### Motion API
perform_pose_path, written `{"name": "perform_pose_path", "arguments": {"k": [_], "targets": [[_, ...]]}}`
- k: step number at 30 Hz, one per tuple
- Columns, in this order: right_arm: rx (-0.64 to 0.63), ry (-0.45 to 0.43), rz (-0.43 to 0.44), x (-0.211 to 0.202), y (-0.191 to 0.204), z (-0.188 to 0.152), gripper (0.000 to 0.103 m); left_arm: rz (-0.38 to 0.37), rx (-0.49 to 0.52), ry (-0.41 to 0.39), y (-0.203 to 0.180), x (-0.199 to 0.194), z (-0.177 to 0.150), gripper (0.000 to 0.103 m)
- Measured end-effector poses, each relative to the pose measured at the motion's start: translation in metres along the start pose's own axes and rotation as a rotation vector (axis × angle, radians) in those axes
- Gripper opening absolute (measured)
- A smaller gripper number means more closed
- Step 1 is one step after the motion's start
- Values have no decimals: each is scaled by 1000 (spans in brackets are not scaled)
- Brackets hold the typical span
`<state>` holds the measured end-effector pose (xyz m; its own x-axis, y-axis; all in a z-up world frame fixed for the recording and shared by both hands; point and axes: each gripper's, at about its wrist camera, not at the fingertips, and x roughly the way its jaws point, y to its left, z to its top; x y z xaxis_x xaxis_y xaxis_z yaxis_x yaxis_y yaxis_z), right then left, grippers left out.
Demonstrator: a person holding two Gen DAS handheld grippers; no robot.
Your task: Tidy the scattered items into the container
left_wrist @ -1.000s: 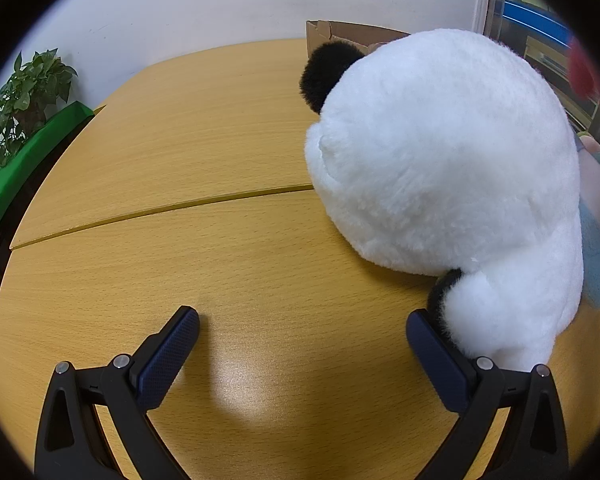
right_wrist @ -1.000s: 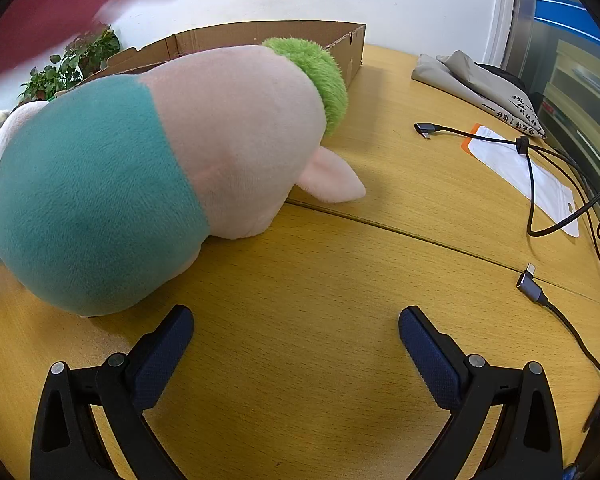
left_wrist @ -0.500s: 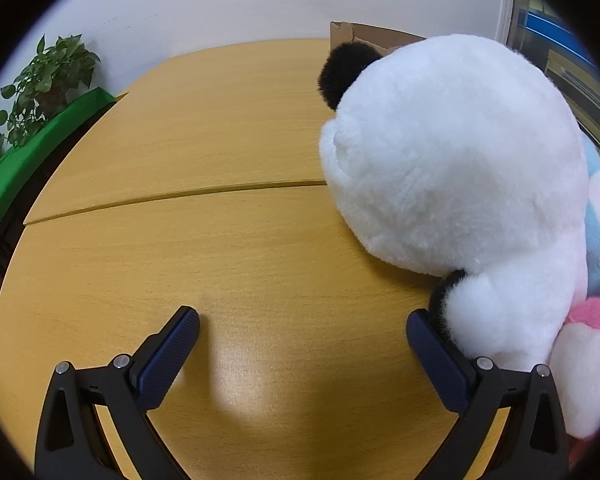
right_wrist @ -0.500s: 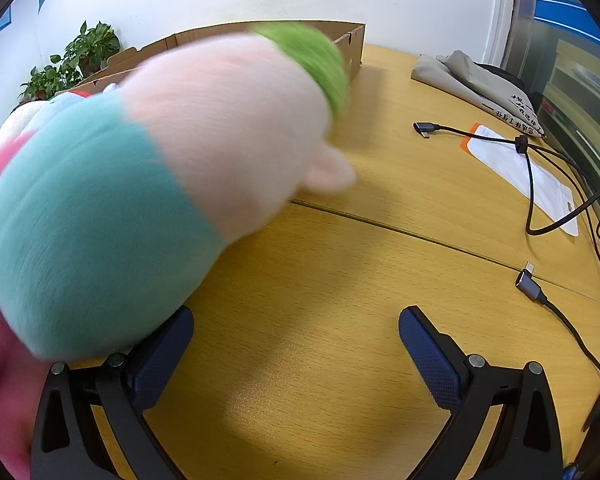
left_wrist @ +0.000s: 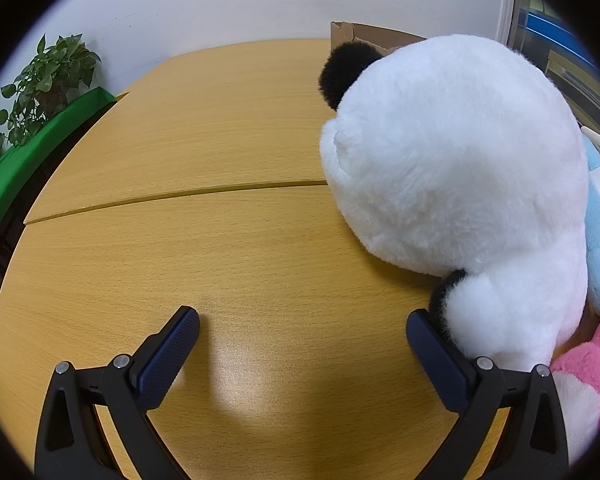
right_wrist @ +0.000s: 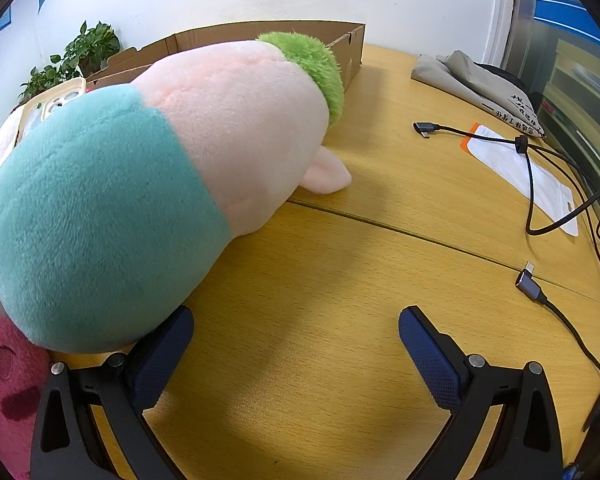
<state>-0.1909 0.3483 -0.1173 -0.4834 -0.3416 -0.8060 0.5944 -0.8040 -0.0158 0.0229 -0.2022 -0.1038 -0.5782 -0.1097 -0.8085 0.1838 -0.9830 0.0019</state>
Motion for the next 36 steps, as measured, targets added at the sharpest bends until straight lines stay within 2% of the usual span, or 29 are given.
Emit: {"name": "perform_pose_path", "arguments": {"k": [7, 11, 36], "targets": [[1, 0, 0, 0, 0, 0, 103, -5, 4, 4, -4, 6, 3, 103], [1, 0, 0, 0, 1, 1, 103, -8, 12, 4, -3, -12, 0, 103], [1, 1, 1, -2, 2, -1, 103, -6, 11, 6, -5, -13, -2, 103]]}}
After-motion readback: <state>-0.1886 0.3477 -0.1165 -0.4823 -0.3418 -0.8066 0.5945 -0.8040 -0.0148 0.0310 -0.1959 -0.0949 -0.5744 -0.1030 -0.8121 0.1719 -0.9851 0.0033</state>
